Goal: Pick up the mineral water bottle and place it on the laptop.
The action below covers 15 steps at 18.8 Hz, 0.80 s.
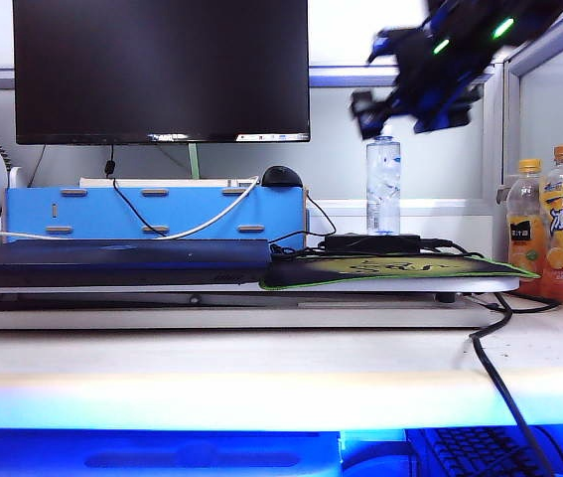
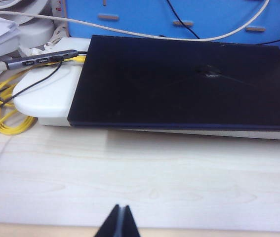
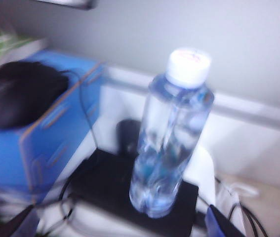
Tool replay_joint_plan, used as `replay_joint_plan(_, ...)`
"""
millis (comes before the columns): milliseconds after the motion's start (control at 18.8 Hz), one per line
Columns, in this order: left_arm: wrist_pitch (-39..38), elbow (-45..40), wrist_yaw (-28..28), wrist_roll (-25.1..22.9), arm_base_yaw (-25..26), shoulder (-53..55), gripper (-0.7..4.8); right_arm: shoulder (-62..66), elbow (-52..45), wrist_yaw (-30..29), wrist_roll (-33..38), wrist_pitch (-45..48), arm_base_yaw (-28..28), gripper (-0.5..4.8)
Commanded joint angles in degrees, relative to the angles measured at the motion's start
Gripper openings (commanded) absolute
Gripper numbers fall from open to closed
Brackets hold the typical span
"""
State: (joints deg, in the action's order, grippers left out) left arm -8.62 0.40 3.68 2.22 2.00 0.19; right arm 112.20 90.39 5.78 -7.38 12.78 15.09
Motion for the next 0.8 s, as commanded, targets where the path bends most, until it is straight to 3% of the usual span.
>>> replay_joint_plan(53,-0.09,0.0,0.2,-0.09,0.0,-0.13,-0.02,5.99,7.32,5.64,-0.24,1.4,-0.04,4.79)
replay_joint_plan(426,-0.09,0.0,0.2,-0.09,0.0,-0.13,-0.02,17.0,22.67,8.59,-0.17,-4.13,-0.24,4.79)
replay_joint_plan(799,-0.09,0.0,0.2,-0.09,0.0,-0.13,-0.02,21.18,26.62,8.94,0.57,-5.75,-2.34,4.79)
